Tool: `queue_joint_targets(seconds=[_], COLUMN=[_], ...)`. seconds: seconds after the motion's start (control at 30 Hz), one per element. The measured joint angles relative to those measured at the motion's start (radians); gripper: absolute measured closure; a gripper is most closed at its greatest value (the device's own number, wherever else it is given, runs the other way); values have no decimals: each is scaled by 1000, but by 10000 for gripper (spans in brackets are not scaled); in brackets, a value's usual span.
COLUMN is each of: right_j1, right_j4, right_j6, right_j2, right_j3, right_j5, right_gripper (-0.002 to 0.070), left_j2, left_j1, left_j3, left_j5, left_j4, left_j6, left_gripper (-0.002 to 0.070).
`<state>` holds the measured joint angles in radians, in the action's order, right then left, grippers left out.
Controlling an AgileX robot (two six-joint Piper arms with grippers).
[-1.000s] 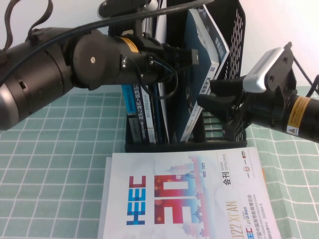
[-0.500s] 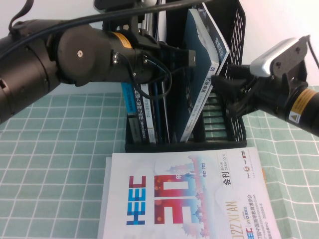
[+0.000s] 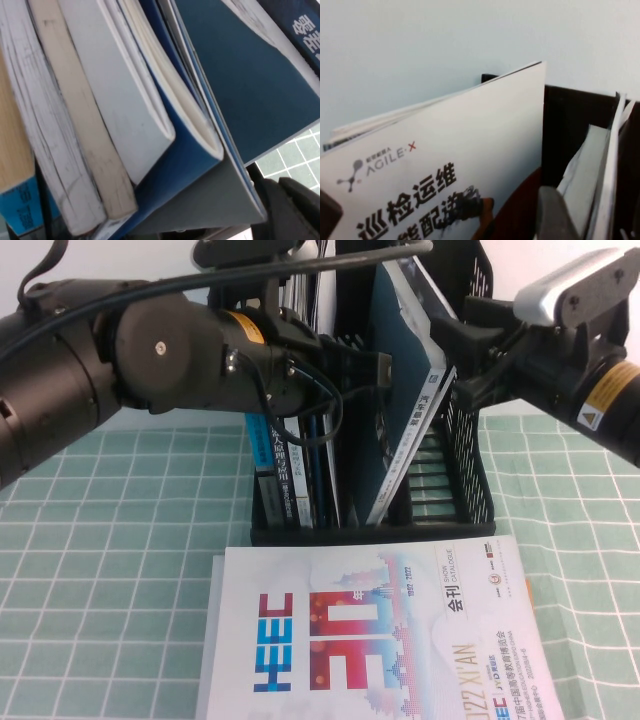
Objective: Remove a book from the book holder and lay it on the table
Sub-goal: Pick up the right side book from the book shelf
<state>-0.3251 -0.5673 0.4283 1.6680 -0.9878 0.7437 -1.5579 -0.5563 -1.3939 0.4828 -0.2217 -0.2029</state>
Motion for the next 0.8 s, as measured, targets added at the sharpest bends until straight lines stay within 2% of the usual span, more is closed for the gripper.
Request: queue_joint_targets(seconds=[0.17,0.4,0.8], right_j1=[-70,-173,-181], right_j4=[28,115,207], right_j6=[-62,-211,-238], right_j2=[34,62,66], right_j3=[-27,-46,-42], right_j5=[-36,-16,13], right_gripper=[381,388,394], left_j2=[0,0,0], left_j1=[0,0,0], left_j3=[0,0,0], left_j5=[-7,-36,-114], left_j4=[0,-26,-47], left_j6=[1,1,1], left_gripper=[678,678,678])
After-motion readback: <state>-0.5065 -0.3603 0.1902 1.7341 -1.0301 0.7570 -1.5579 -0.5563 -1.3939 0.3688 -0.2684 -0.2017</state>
